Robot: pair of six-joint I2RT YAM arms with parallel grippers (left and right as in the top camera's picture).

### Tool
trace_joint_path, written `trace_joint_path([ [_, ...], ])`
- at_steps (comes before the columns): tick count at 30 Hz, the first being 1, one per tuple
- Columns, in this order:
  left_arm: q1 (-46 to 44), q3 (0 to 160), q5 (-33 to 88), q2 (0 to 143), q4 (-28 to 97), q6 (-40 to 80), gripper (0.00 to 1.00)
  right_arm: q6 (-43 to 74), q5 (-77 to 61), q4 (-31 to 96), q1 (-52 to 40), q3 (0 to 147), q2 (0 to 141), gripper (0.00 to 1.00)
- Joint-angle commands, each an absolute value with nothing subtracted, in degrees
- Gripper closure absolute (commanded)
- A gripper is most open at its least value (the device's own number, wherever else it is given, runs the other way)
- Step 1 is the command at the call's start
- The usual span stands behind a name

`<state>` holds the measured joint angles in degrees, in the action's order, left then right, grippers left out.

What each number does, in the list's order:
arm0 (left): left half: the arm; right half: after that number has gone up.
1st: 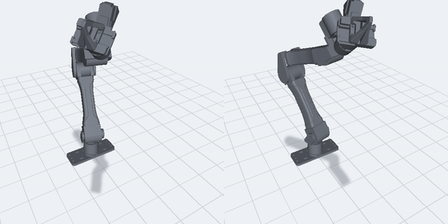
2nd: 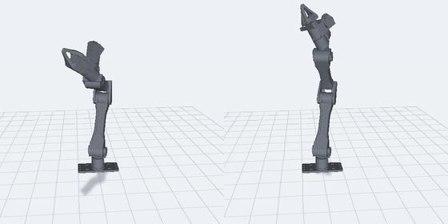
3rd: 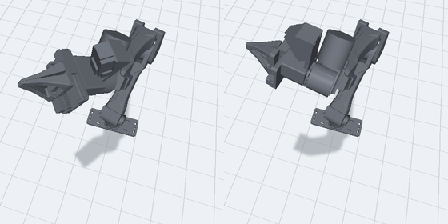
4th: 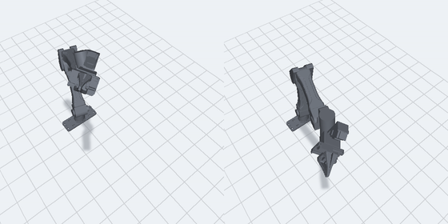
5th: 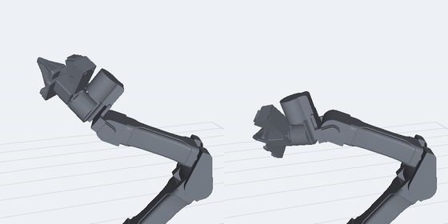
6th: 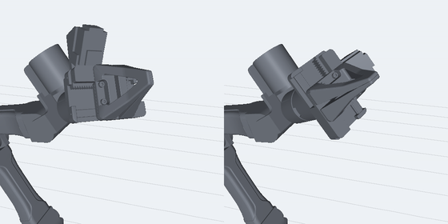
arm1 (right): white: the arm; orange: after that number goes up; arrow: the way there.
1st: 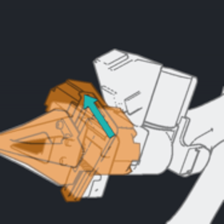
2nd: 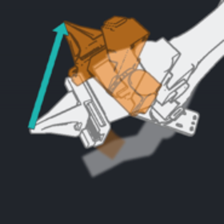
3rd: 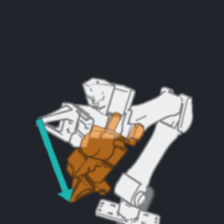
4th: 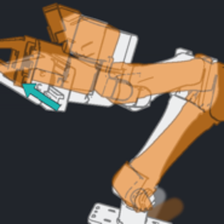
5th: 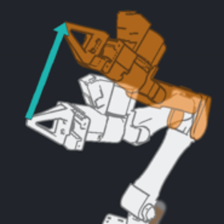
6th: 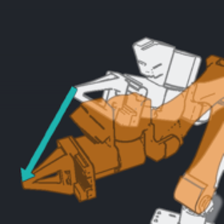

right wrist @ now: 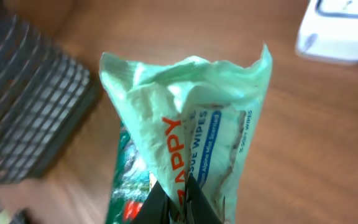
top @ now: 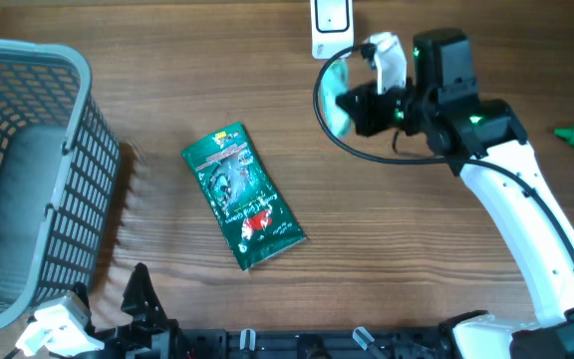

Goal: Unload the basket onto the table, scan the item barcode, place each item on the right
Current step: 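Carry the wipes pack to the white scanner, then move the wipes pack right and release it at the table edge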

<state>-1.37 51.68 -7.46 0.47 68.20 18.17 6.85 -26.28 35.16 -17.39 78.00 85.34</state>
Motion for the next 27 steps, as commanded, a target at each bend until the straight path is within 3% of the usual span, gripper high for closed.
trace_joint_path([
  [1,-0.99,51.64,-7.57,0.36,68.16,18.5,0.0,7.53,-19.51,27.31,-17.56,78.35,88.4,0.95],
  [13,-0.99,51.64,-7.57,0.36,68.16,18.5,0.0,3.68,-7.94,-20.4,-17.61,81.95,118.56,0.95],
  [19,-0.99,51.64,-7.57,0.36,68.16,18.5,0.0,-3.66,-0.1,-15.99,-17.61,100.66,131.9,0.95],
  [27,-0.99,51.64,-7.57,0.36,68.16,18.5,0.0,-2.37,4.95,-13.47,-17.61,102.41,131.68,0.96],
])
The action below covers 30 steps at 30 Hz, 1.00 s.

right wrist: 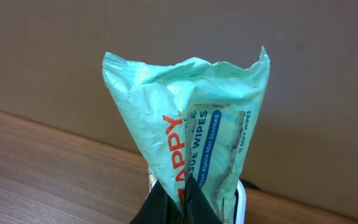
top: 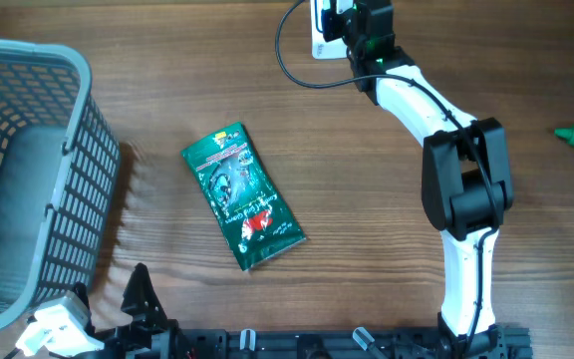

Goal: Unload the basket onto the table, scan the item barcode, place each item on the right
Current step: 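Move the wipes pack right and release it at the table edge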

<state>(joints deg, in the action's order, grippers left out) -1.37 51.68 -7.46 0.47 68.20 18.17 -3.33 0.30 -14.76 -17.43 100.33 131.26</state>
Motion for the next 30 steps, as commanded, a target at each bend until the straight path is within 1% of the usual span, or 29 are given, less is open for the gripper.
trace_joint_path([
  [1,-0.99,51.64,-7.57,0.36,68.16,18.5,0.0,-1.21,7.68,-12.34,-17.54,102.74,131.31,0.96],
  [5,-0.99,51.64,-7.57,0.36,68.16,18.5,0.0,1.91,19.62,-4.4,-14.79,103.22,123.63,0.96],
  [8,-0.99,51.64,-7.57,0.36,68.16,18.5,0.0,1.96,29.74,-0.08,-10.07,103.22,121.01,0.95],
  [9,-0.99,51.64,-7.57,0.36,68.16,18.5,0.0,1.98,33.17,2.37,-7.11,103.22,120.97,0.96],
  [10,-0.99,51.64,-7.57,0.36,68.16,18.5,0.0,2.57,33.8,4.38,-4.86,103.04,120.99,0.96],
  [13,-0.99,51.64,-7.57,0.36,68.16,18.5,0.0,10.85,33.32,10.7,3.88,102.63,121.6,0.95],
  [14,-0.99,51.64,-7.57,0.36,68.16,18.5,0.0,12.29,30.11,11.4,8.47,102.63,122.89,0.95],
  [17,-0.99,51.64,-7.57,0.36,68.16,18.5,0.0,13.19,25.5,12.69,17.54,102.63,127.96,0.95],
  [21,-0.99,51.64,-7.57,0.36,68.16,18.5,0.0,18.72,23.31,20.16,26.04,102.63,133.51,0.95],
  [23,-0.99,51.64,-7.57,0.36,68.16,18.5,0.0,22.94,20.03,23.33,28.91,102.72,133.67,0.96],
  [25,-0.99,51.64,-7.57,0.36,68.16,18.5,0.0,24.01,16.51,25.63,30.46,103.96,131.37,0.94],
  [26,-0.99,51.64,-7.57,0.36,68.16,18.5,0.0,23.94,15.86,26.17,30.57,104.62,129.01,0.6],
  [27,-0.99,51.64,-7.57,0.36,68.16,18.5,0.0,23.77,15.62,26.2,30.46,104.86,126.82,0.4],
  [28,-0.99,51.64,-7.57,0.36,68.16,18.5,0.0,22.92,14.9,26.2,30.11,104.9,124.68,0.22],
  [29,-0.99,51.64,-7.57,0.36,68.16,18.5,0.0,21.52,12.88,26.04,29.32,104.9,120.79,0.0],
  [30,-0.99,51.64,-7.57,0.36,68.16,18.5,0.0,21.15,10.22,26.55,27.99,104.9,116.22,0.0],
])
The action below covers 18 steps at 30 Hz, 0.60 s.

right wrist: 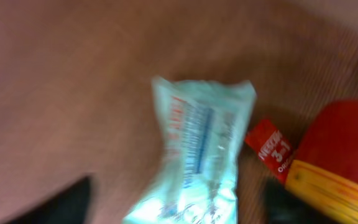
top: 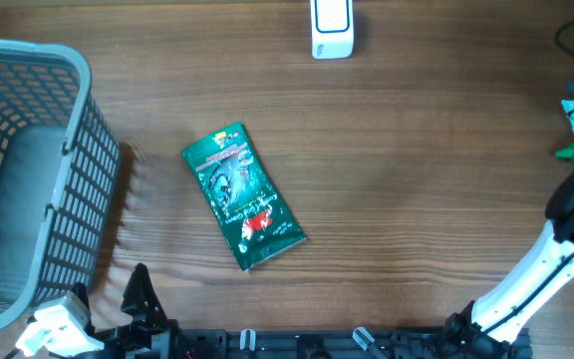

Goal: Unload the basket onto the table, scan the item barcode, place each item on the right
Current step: 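Move the wipes pack right and release it at the table edge, then reach the right gripper to the green 3M glove pack and grasp it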

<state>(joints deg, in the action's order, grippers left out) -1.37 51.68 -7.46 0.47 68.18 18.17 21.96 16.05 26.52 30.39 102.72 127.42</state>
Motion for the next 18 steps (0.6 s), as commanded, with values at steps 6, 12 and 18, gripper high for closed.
trace_joint_path([
  [6,-0.99,51.64,-7.57,0.36,68.16,18.5,0.0,21.32,-21.3,40.8,17.1,104.9,102.41,0.0],
  [12,-0.99,51.64,-7.57,0.36,68.16,18.5,0.0,4.75,-25.12,51.62,-8.21,98.61,102.78,0.01],
  [18,-0.99,51.64,-7.57,0.36,68.16,18.5,0.0,-1.78,-20.27,36.69,-30.52,79.81,104.22,0.0],
])
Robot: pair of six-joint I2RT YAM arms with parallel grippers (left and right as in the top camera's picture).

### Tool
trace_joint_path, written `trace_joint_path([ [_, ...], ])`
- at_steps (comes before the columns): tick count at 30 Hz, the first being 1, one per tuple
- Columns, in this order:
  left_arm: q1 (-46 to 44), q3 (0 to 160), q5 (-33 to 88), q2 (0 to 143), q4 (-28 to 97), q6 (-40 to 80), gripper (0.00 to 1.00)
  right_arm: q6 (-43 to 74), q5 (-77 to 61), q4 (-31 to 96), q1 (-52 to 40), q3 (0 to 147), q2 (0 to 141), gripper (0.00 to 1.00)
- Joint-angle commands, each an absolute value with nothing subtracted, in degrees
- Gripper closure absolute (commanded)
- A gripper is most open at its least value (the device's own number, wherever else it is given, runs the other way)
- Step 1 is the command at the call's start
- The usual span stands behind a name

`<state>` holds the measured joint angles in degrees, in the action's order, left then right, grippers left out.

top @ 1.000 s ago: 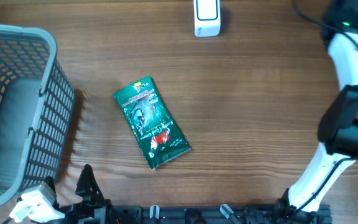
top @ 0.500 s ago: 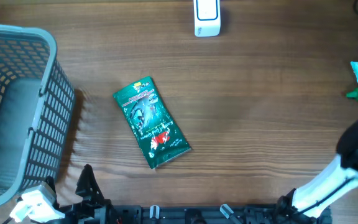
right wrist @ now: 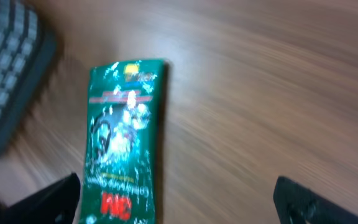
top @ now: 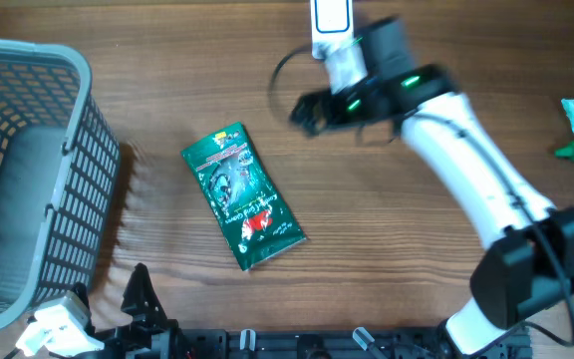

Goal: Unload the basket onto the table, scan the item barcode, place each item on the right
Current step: 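Reach the right gripper to the green 3M glove pack and grasp it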

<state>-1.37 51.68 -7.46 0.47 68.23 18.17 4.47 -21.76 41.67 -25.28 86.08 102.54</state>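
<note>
A dark green packet (top: 242, 196) with red print lies flat on the wooden table, left of centre. The white scanner (top: 330, 25) stands at the back edge. My right gripper (top: 305, 110) hangs open just right of the packet's far end. In the right wrist view the packet (right wrist: 123, 143) lies near the left of the two wide-apart fingers (right wrist: 51, 199), with nothing held in the gripper (right wrist: 176, 202). A mint wipes pack lies at the far right edge. My left gripper (top: 136, 289) rests at the front left, its jaws unclear.
A grey mesh basket (top: 78, 199) fills the left side, also seen in the right wrist view as the basket (right wrist: 11, 74). A red and yellow bottle lies beside the wipes pack at the right edge. The right arm spans the table's right half.
My right gripper was open at the far right edge over the wipes pack beside the bottle. It is now at the middle back of the table by the green packet, still open.
My right gripper was shut on the mint wipes pack near the scanner, then held it right at the scanner. Later the pack lay at the right edge by the red bottle with the gripper open over it. Now the gripper is open by the green packet.
</note>
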Motion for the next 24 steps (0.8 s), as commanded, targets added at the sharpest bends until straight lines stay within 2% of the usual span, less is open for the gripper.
trace_joint_path([
  [1,-0.99,51.64,-7.57,0.36,68.16,18.5,0.0,-2.94,-19.86,33.1,-33.5,76.9,104.99,0.0],
  [4,-0.99,51.64,-7.57,0.36,68.16,18.5,0.0,-2.83,-12.73,27.53,-38.61,75.29,108.64,0.0],
  [7,-0.99,51.64,-7.57,0.36,68.16,18.5,0.0,-1.08,-13.58,25.26,-39.16,75.29,112.9,0.03],
  [9,-0.99,51.64,-7.57,0.36,68.16,18.5,0.0,-0.86,-20.34,25.17,-39.24,75.29,116.73,0.14],
  [14,-0.99,51.64,-7.57,0.36,68.16,18.5,0.0,0.25,-21.04,24.62,-39.81,75.29,118.1,0.36],
  [18,-0.99,51.64,-7.57,0.36,68.16,18.5,0.0,3.11,-21.5,23.64,-40.73,75.29,121.71,0.43],
  [19,-0.99,51.64,-7.57,0.36,68.16,18.5,0.0,3.66,-21.5,23.16,-41.3,75.31,122.48,0.51],
  [20,-0.99,51.64,-7.57,0.36,68.16,18.5,0.0,3.66,-21.19,23.18,-41.63,75.31,122.48,0.7],
  [21,-0.99,51.64,-7.57,0.36,68.16,18.5,0.0,4.71,-20.88,23.18,-41.67,75.44,122.34,0.95],
  [24,-0.99,51.64,-7.57,0.36,68.16,18.5,0.0,12.16,-18.79,26.55,-39.05,76.75,119.68,0.96],
])
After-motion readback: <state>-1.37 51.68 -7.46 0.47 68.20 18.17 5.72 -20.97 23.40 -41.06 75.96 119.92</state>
